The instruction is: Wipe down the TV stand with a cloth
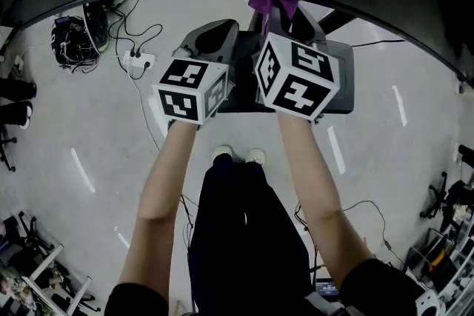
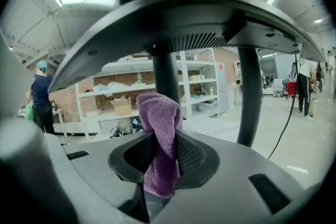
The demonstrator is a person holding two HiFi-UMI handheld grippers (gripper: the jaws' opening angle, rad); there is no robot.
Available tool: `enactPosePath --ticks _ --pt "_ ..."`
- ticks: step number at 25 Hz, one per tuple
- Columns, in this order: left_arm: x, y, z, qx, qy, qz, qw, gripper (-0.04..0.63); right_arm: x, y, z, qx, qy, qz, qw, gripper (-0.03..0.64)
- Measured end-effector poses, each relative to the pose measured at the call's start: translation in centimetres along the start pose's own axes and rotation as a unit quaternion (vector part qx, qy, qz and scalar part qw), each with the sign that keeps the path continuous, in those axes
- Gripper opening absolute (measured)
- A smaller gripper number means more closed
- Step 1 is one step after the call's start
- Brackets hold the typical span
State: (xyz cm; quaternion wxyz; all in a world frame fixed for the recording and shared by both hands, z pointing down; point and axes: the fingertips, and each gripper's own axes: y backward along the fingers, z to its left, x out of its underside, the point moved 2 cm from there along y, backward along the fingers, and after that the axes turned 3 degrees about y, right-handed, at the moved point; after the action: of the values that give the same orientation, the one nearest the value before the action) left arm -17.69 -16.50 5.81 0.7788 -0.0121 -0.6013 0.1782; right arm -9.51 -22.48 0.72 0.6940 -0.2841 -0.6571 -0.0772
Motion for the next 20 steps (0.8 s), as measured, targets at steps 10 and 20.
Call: enactPosePath --ticks 10,20 --pt "0.4 -2.2 -2.6 0.009 -0.020 0.009 0.9997 0.006 -1.0 -0.4 -2.8 -0.064 0.110 -0.053 0.990 0.101" --pt "4.3 -4.4 -1.7 -0.005 -0.014 0.038 0.9992 0.006 2.9 -3.8 -5.1 -0.134 0.125 -0.046 0.982 0.101"
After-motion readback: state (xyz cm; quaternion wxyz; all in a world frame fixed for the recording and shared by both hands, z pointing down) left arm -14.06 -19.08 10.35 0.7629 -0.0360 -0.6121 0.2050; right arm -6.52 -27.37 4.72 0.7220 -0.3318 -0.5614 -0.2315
